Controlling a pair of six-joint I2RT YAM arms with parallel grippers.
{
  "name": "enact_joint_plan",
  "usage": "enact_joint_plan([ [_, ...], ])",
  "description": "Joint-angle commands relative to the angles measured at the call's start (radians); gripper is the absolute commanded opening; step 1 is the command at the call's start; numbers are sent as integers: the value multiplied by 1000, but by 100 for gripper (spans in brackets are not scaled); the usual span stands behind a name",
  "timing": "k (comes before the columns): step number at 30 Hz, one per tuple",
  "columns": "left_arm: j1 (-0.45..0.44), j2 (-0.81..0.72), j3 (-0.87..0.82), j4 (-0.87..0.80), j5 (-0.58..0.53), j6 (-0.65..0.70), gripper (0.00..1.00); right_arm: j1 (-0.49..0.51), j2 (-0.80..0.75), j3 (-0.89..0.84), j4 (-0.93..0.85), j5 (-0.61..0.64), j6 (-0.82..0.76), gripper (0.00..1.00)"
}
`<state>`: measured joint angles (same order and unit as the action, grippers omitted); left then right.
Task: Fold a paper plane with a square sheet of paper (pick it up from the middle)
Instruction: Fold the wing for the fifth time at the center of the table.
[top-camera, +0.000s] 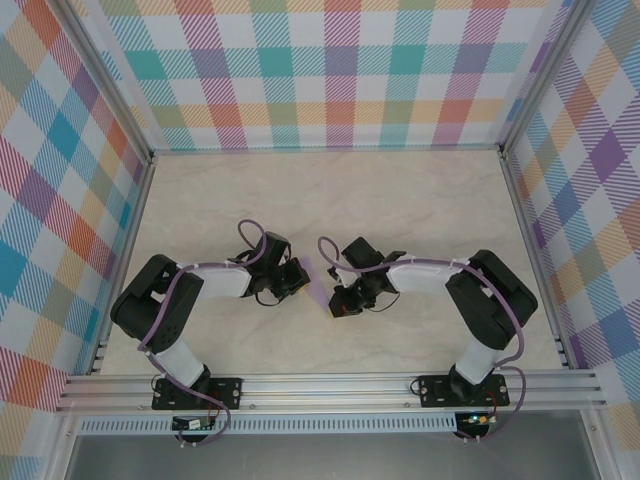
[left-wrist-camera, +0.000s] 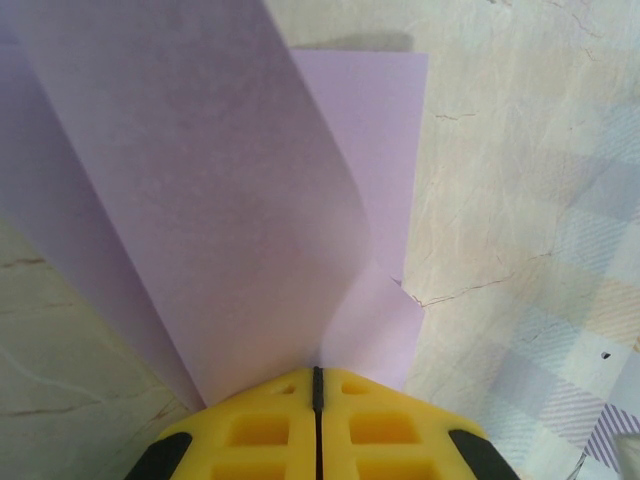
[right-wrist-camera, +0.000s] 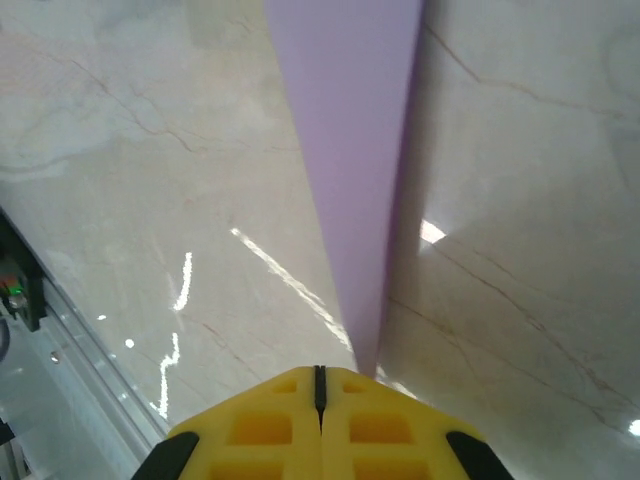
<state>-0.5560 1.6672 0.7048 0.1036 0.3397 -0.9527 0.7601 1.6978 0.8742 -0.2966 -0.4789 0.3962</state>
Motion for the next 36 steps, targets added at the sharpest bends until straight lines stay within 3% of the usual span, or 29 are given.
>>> enact_joint_plan([
  [1, -9, 23, -3, -91, -54, 15, 6, 1, 1, 70, -2, 1, 12, 3],
  [15, -9, 15, 12, -80, -30, 37, 6, 1, 195, 177, -19, 45, 21, 3],
  [25, -27, -61, 4, 42, 75, 167, 9, 1, 232, 167, -71, 97, 11, 2],
  [36, -65, -36, -66, 76, 27, 160, 9, 1, 245, 162, -69, 91, 23, 2],
])
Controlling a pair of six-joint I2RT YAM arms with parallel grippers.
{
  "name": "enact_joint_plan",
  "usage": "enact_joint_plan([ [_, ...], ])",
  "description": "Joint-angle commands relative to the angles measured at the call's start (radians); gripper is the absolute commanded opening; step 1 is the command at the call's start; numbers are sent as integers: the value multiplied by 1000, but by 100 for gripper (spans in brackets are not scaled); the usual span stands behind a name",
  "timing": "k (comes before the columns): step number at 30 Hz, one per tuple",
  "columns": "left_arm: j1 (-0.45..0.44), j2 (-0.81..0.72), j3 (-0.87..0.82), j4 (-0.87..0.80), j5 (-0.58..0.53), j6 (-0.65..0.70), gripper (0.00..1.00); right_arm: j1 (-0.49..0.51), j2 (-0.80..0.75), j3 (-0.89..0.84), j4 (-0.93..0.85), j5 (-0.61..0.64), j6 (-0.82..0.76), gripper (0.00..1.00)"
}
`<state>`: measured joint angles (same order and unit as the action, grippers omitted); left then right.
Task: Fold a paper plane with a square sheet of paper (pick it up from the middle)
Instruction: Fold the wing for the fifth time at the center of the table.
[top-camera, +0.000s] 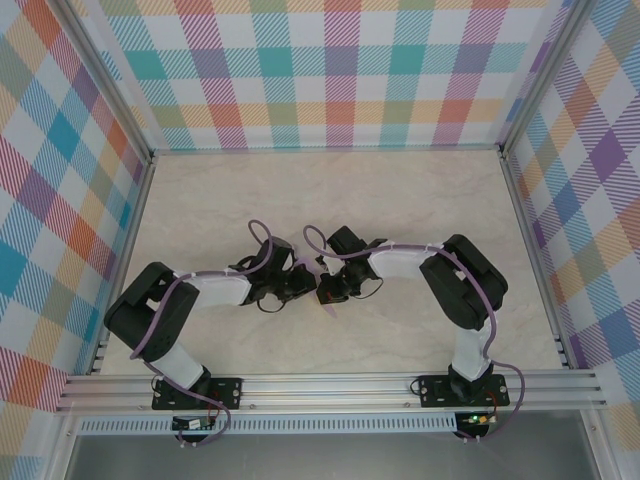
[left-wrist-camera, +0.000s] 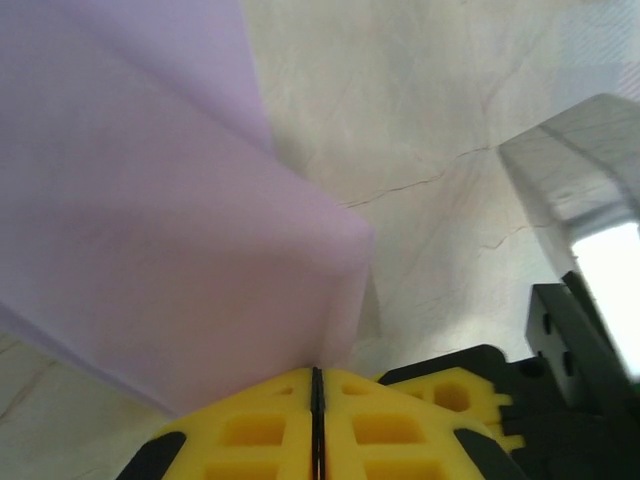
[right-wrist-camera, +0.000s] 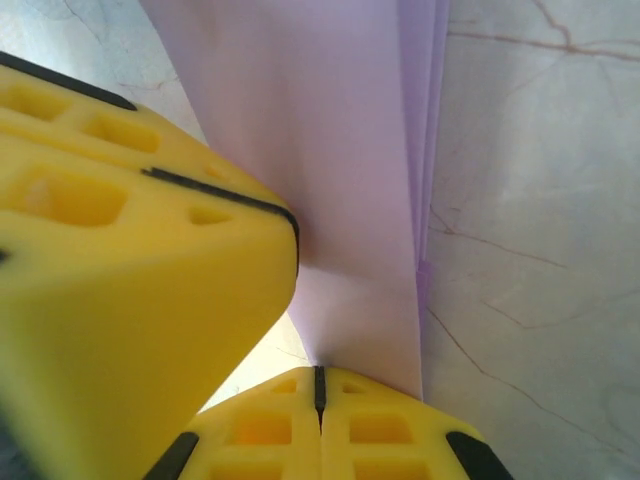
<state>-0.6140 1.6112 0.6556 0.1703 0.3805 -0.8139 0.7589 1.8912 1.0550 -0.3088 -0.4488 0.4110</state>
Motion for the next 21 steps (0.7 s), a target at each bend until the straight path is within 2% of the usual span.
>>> enact_joint_plan([
  [1, -7, 25, -16, 0, -23, 25, 9, 2, 51, -22, -56, 61, 8, 2],
  [9, 3, 36, 9, -117, -170, 100, 8, -1, 51, -52, -66, 72, -6, 2],
  [21, 121, 43, 55, -178, -200, 199, 8, -7, 45, -110, -85, 91, -35, 2],
])
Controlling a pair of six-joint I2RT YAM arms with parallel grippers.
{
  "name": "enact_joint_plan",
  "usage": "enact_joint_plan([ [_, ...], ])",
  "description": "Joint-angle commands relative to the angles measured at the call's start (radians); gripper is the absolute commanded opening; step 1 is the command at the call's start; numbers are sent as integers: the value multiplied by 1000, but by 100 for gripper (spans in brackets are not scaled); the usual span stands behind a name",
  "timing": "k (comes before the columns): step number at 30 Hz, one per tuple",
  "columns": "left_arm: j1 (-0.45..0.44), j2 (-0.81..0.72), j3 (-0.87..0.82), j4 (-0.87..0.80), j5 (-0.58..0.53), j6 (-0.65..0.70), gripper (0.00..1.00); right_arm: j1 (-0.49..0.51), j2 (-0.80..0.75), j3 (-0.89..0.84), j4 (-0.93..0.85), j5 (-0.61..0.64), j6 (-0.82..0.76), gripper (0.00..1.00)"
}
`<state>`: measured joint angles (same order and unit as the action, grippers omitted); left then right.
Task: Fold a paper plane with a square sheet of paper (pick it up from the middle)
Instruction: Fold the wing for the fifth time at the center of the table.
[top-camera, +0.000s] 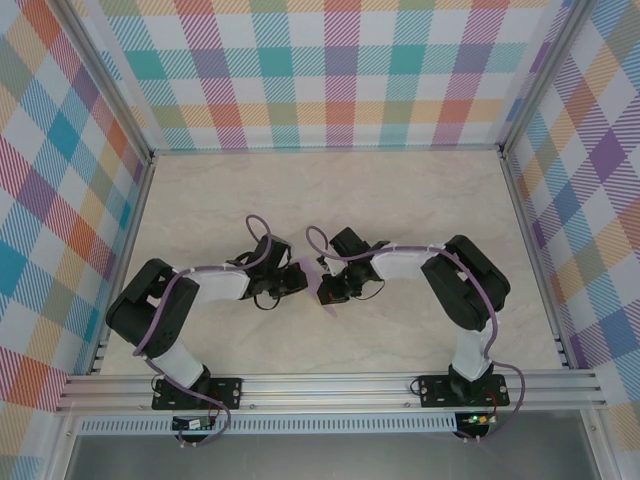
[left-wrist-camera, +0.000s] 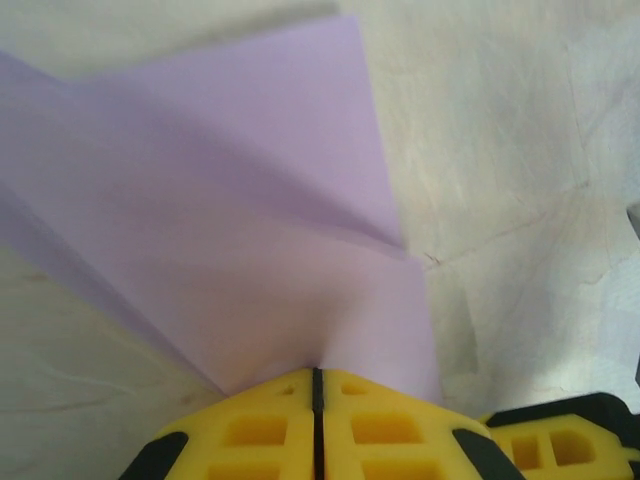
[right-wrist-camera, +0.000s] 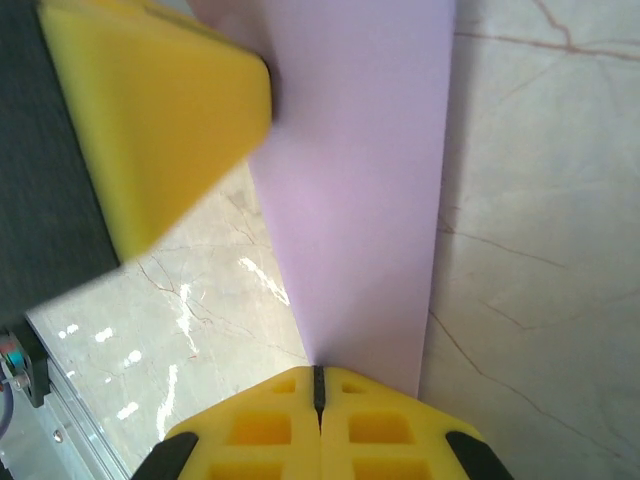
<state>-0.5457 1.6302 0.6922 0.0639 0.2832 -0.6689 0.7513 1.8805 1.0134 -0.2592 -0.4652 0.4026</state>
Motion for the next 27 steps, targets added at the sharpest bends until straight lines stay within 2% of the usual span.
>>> enact_joint_plan([
  [1, 69, 27, 21, -74, -101, 64, 8, 0, 55, -69, -134, 108, -28, 2],
  [11, 190, 36, 41, -114, -87, 132, 8, 0, 54, -72, -135, 99, -28, 2],
  [21, 266, 56, 109, -170, -92, 175, 8, 0, 49, -73, -136, 94, -25, 2],
  [27, 254, -94, 86, -180, -75, 172, 8, 1, 31, -62, -120, 75, -4, 2],
])
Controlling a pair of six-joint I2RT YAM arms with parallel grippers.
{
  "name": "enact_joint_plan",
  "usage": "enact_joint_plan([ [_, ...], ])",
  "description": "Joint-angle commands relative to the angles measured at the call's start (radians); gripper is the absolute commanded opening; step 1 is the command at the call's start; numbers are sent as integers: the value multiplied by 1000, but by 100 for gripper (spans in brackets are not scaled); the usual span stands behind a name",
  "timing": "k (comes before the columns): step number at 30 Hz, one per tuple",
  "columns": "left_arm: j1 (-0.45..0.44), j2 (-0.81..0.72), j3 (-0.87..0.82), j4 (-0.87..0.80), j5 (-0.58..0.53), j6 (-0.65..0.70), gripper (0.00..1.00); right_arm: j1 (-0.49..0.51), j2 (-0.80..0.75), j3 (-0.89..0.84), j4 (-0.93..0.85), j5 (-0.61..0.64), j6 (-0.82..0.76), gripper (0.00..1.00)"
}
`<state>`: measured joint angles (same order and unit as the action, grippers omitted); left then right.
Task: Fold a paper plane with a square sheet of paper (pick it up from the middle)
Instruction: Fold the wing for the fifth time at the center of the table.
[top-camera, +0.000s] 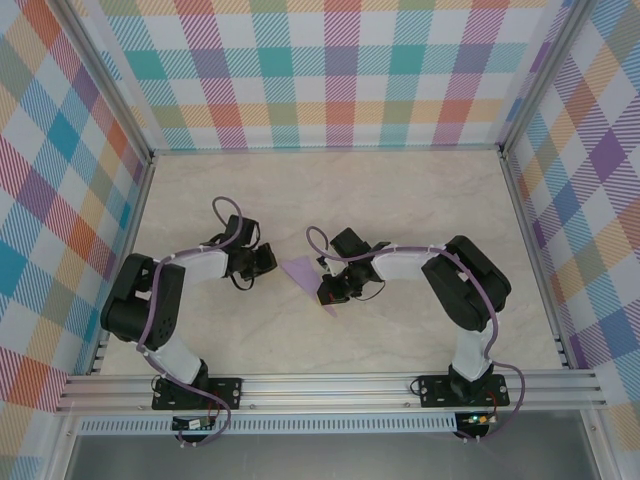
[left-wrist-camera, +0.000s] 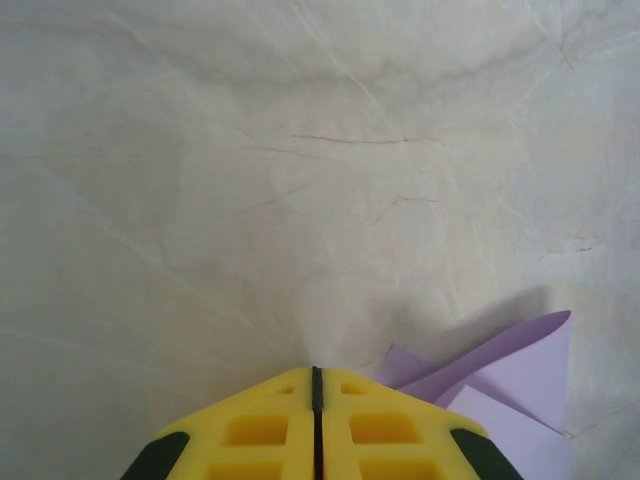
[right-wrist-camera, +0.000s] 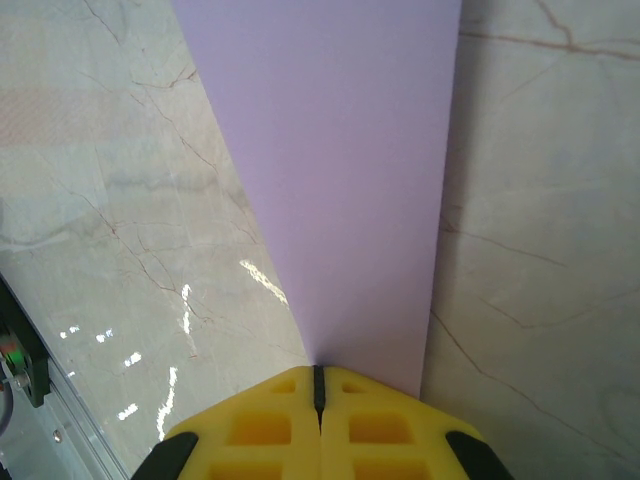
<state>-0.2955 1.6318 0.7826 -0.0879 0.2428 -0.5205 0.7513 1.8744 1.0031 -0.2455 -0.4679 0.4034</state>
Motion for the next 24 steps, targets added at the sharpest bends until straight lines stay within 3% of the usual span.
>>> enact_joint_plan([
  [1, -2, -126, -16, -29, -35, 22, 8, 1, 34, -52, -128, 73, 1, 2],
  [6, -58, -208, -104, 63, 43, -42, 8, 0, 34, -47, -127, 70, 9, 2],
  [11, -164, -178, -153, 174, 88, -108, 8, 0, 37, -40, -130, 69, 14, 2],
  [19, -228, -37, -120, 247, 96, -125, 7, 1, 37, -34, -139, 69, 14, 2],
  [24, -228, 10, -89, 242, 33, -109, 5, 0, 38, -37, -140, 69, 15, 2],
])
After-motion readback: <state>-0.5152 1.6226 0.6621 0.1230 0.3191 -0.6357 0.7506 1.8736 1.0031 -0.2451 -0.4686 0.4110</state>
